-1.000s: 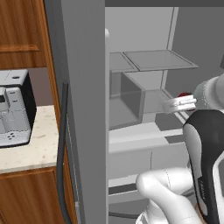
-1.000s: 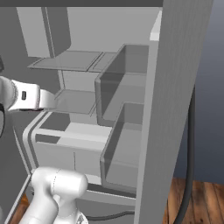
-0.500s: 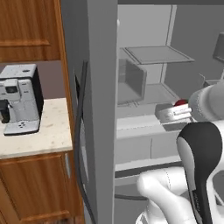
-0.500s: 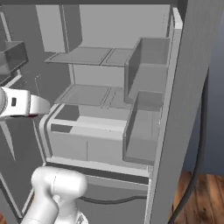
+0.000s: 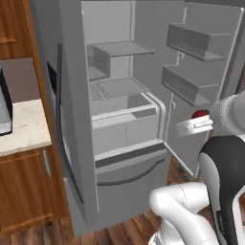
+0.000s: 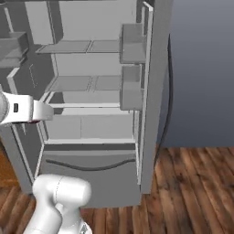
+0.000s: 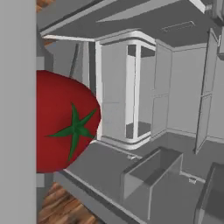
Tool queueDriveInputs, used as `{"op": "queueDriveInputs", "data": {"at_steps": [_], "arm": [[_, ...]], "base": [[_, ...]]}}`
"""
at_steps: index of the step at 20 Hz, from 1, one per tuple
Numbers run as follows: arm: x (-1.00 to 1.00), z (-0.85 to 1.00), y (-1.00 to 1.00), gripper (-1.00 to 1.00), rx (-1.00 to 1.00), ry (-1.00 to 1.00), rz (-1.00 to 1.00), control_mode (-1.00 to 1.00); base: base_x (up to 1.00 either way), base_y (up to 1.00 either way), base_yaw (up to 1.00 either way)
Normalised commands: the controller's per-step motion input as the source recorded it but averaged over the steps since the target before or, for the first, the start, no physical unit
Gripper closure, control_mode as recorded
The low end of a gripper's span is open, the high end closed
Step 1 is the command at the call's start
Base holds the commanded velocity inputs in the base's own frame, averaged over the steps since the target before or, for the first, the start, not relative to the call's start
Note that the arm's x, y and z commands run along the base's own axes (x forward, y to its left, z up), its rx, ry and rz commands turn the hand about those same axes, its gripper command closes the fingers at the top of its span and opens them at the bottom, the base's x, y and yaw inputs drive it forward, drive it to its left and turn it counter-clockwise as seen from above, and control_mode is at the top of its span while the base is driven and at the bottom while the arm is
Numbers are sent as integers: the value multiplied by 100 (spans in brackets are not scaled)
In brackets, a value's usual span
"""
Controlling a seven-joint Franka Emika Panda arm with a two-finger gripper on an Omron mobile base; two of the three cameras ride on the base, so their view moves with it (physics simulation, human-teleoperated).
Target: Place the cold items (tomato and tangerine) from the fridge in one tupperware on the dining counter. Place the warm items (hot dog and kebab skewer) in the stove area in another tupperware.
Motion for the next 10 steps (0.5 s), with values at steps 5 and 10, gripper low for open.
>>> {"op": "queueDriveInputs", "data": {"at_steps": [5,10], "arm": [[0,0,0,100,0,0,0,100],[0,0,0,100,0,0,0,100]], "base": [[-93,0,-100],[-70,0,-100]]}}
